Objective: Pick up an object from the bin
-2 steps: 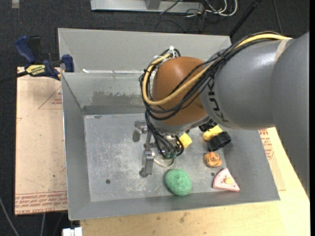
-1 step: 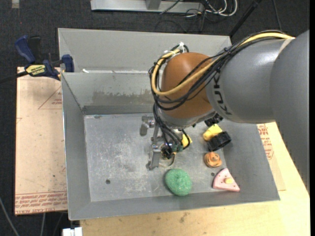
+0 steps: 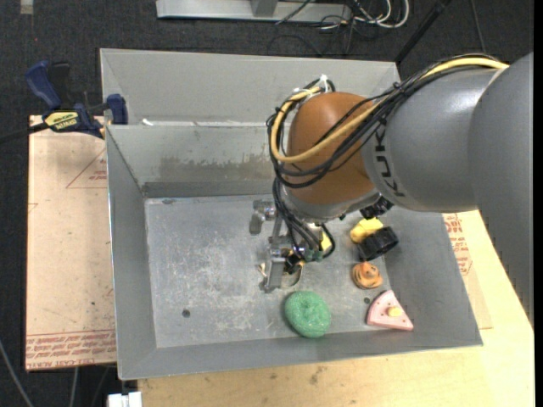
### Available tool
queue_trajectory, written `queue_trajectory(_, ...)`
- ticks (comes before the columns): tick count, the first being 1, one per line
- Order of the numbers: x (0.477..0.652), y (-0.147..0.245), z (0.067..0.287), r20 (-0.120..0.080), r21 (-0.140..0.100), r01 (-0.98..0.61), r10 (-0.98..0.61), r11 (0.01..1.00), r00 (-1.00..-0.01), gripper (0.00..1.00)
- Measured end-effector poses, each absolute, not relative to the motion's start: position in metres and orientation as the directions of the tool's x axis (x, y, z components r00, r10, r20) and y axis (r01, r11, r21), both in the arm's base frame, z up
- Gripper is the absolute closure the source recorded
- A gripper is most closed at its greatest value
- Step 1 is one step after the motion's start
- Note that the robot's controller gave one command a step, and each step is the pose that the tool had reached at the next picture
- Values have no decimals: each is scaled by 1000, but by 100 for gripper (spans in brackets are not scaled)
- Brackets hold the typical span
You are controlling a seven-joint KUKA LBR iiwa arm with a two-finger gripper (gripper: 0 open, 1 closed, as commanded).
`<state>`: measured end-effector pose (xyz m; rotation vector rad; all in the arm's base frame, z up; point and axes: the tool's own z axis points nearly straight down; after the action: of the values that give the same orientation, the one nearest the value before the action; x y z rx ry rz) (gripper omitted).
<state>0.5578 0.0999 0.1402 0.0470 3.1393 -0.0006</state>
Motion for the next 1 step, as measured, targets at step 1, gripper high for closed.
queue_trajectory(1,554,76,147,1,2,89,89,996,-996,0)
